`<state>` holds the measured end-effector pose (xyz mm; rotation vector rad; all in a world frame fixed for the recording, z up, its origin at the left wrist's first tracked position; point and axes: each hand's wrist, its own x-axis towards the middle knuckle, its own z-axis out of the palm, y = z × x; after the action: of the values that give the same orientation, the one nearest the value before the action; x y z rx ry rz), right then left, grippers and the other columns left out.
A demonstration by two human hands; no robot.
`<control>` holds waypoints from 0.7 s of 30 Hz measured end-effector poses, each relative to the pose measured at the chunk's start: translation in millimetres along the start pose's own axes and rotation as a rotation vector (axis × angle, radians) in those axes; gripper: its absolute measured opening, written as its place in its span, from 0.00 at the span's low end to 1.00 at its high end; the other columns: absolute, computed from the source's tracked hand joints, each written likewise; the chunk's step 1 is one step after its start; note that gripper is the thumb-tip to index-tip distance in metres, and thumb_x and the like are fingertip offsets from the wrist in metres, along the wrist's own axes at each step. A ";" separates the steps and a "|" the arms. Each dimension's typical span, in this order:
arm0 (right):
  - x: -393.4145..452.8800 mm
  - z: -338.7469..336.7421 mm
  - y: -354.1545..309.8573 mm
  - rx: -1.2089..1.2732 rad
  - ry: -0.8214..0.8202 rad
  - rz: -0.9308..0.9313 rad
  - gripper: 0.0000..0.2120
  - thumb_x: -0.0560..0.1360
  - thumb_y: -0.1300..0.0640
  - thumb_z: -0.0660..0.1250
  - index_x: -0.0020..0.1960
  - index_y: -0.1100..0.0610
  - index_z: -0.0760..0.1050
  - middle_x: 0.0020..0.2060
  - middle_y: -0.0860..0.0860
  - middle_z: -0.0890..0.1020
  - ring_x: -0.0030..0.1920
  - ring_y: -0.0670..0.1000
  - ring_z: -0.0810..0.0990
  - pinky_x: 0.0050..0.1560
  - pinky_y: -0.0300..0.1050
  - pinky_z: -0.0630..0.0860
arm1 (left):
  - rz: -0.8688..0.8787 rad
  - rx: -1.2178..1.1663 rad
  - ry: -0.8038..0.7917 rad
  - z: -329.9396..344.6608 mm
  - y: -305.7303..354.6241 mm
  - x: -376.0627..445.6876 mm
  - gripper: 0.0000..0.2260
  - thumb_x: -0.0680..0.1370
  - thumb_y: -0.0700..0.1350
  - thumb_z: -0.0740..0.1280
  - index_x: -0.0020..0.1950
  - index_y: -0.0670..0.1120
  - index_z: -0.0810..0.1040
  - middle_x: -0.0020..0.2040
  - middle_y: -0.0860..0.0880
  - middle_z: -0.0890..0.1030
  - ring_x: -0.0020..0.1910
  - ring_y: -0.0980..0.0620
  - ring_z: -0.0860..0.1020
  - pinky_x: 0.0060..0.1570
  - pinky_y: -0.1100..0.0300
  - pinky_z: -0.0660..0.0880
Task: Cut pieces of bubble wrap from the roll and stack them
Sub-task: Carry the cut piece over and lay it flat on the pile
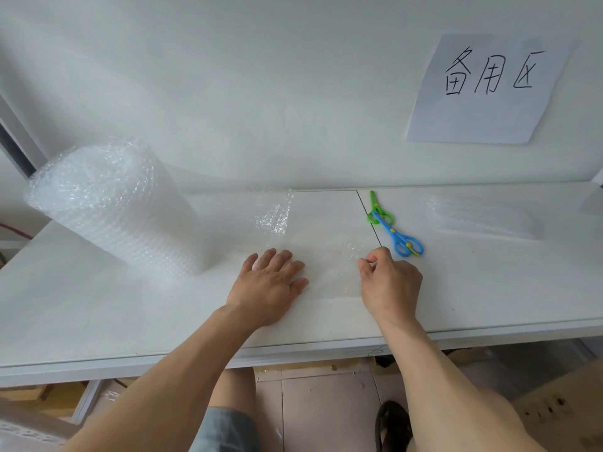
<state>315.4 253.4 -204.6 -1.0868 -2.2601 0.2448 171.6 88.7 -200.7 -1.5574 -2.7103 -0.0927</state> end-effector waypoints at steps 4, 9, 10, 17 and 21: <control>-1.5 0.0 1.7 -0.011 0.002 -0.074 0.11 0.73 0.50 0.72 0.44 0.57 0.76 0.25 0.52 0.78 0.32 0.58 0.77 0.49 0.54 0.74 | -0.025 -0.089 -0.056 -0.4 1.1 -2.9 0.30 0.77 0.67 0.40 0.76 0.58 0.57 0.78 0.55 0.55 0.78 0.50 0.48 0.75 0.50 0.46; 1.2 2.0 2.7 -0.048 -0.038 -0.090 0.11 0.71 0.54 0.75 0.39 0.57 0.74 0.21 0.50 0.69 0.29 0.58 0.74 0.48 0.53 0.73 | -0.061 -0.065 -0.102 -1.4 3.1 -6.4 0.34 0.75 0.72 0.41 0.77 0.59 0.53 0.79 0.55 0.51 0.78 0.49 0.44 0.75 0.47 0.42; 1.9 3.5 3.0 -0.053 -0.054 -0.077 0.11 0.72 0.53 0.74 0.40 0.57 0.73 0.22 0.49 0.68 0.30 0.58 0.73 0.49 0.52 0.71 | -0.078 -0.065 -0.118 -1.4 3.4 -6.4 0.34 0.75 0.72 0.41 0.78 0.59 0.52 0.80 0.55 0.50 0.79 0.49 0.43 0.75 0.46 0.41; -9.4 -0.5 -8.3 -0.136 -0.011 -0.188 0.15 0.75 0.43 0.62 0.54 0.50 0.80 0.56 0.51 0.80 0.58 0.58 0.76 0.60 0.54 0.65 | -0.187 -0.079 -0.136 -4.3 7.8 -7.8 0.42 0.71 0.77 0.44 0.79 0.55 0.48 0.80 0.53 0.45 0.78 0.50 0.40 0.75 0.46 0.40; -15.6 -3.7 -20.1 -0.186 -0.361 -0.180 0.24 0.79 0.36 0.49 0.68 0.45 0.70 0.74 0.48 0.66 0.76 0.54 0.58 0.73 0.55 0.53 | -0.203 -0.105 -0.110 -5.4 10.2 -10.7 0.41 0.71 0.76 0.46 0.79 0.56 0.49 0.80 0.53 0.46 0.78 0.49 0.41 0.75 0.46 0.41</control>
<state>312.1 228.3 -200.4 -0.9845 -2.7326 0.1697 185.7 84.3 -195.3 -1.3432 -2.9887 -0.1578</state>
